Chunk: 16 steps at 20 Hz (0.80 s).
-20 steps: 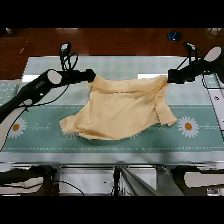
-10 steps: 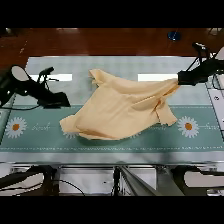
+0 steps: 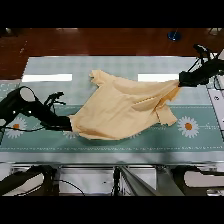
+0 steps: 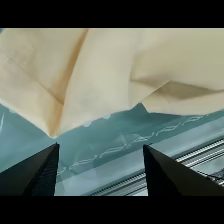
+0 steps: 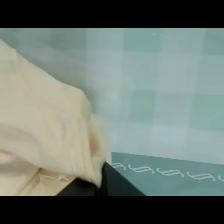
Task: Fold the shirts.
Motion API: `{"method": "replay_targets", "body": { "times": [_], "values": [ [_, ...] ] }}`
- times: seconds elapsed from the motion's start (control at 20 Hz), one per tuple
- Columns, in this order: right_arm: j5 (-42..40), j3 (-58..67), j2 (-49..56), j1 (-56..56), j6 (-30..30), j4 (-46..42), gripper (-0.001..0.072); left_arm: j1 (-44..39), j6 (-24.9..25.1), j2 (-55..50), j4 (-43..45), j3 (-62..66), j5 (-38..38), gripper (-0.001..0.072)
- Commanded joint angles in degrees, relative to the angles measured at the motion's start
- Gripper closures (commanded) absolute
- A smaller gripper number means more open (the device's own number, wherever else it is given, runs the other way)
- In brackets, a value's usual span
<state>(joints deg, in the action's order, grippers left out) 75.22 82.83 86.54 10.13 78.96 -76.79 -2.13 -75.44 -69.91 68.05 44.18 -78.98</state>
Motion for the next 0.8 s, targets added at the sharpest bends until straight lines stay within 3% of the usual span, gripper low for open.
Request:
{"method": "replay_targets", "body": {
  "times": [0.0, 0.2, 0.45, 0.5, 0.6, 0.65, 0.75],
  "values": [
    [0.42, 0.07, -0.04, 0.04, 0.02, 0.35, 0.0694, -1.18, 1.36, 0.15, -0.79, -2.99, 6.86, 0.0073],
    [1.57, 0.07, -0.04, 0.04, 0.0, 0.39, 0.0694, -2.82, 1.51, -1.14, -1.03, -3.41, 14.64, 0.0074],
    [2.58, 0.07, -0.04, 0.04, 0.0, 0.39, 0.0694, -4.63, 1.49, -1.64, -0.98, -3.41, 15.72, 0.0088],
    [2.64, 0.07, -0.04, 0.04, 0.0, 0.39, 0.0694, -4.63, 1.49, -1.64, -1.01, -3.41, 15.76, 0.0164],
    [2.58, 0.07, -0.04, 0.04, 0.0, 0.39, 0.0694, -4.83, 2.38, -1.64, -1.2, -3.41, 14.6, 0.0618],
    [2.67, 0.07, -0.04, 0.04, 0.0, 0.39, 0.0694, -4.98, 4.96, -1.64, -2.16, -3.39, 13.33, 0.0679],
    [3.39, 0.07, -0.04, 0.04, 0.0, 0.33, 0.0694, -5.01, 5.99, -1.55, -2.67, -2.54, 11.02, 0.0681]
  ]
}}
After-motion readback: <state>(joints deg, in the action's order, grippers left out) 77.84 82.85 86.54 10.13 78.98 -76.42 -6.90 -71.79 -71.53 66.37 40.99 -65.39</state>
